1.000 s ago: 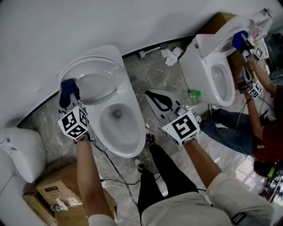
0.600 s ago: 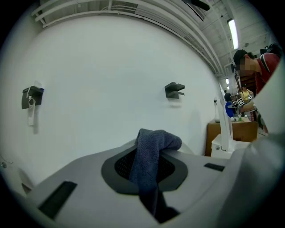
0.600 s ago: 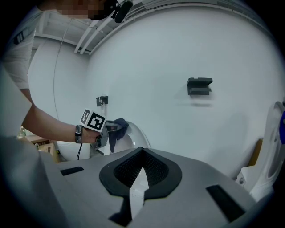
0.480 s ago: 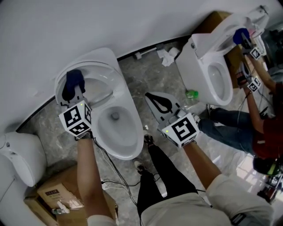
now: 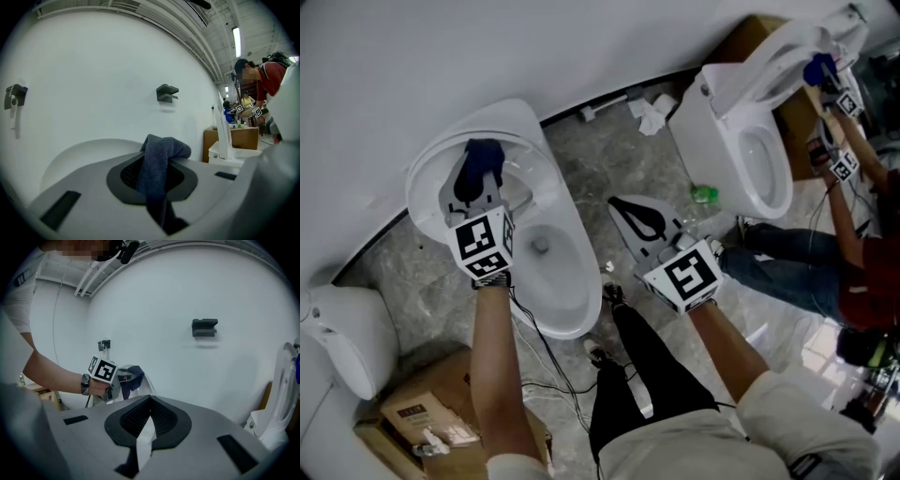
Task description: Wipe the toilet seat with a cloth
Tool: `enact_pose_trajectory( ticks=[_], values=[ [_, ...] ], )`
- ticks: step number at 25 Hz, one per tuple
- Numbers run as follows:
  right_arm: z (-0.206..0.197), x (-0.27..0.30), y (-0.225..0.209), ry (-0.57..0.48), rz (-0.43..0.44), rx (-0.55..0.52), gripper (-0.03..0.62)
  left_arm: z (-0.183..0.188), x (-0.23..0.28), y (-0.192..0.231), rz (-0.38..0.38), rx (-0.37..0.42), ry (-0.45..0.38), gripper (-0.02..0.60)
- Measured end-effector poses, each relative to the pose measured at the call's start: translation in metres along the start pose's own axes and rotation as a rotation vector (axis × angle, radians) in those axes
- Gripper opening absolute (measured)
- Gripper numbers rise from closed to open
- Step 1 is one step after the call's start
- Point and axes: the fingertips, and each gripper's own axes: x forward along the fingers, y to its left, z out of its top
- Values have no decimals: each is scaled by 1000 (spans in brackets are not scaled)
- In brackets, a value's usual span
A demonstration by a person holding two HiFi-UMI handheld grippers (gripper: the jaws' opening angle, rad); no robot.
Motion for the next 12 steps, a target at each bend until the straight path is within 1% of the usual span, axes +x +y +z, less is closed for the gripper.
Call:
enact_pose_trajectory(
  ticks=[7,12],
  values=[
    [-6,-5,-11,9,-14,16,23,-22,12,-31,-58,2,43,38],
    [-12,-8,-17,11,-21,18,23,-44,18,-51,-96,24,89,37]
  ],
)
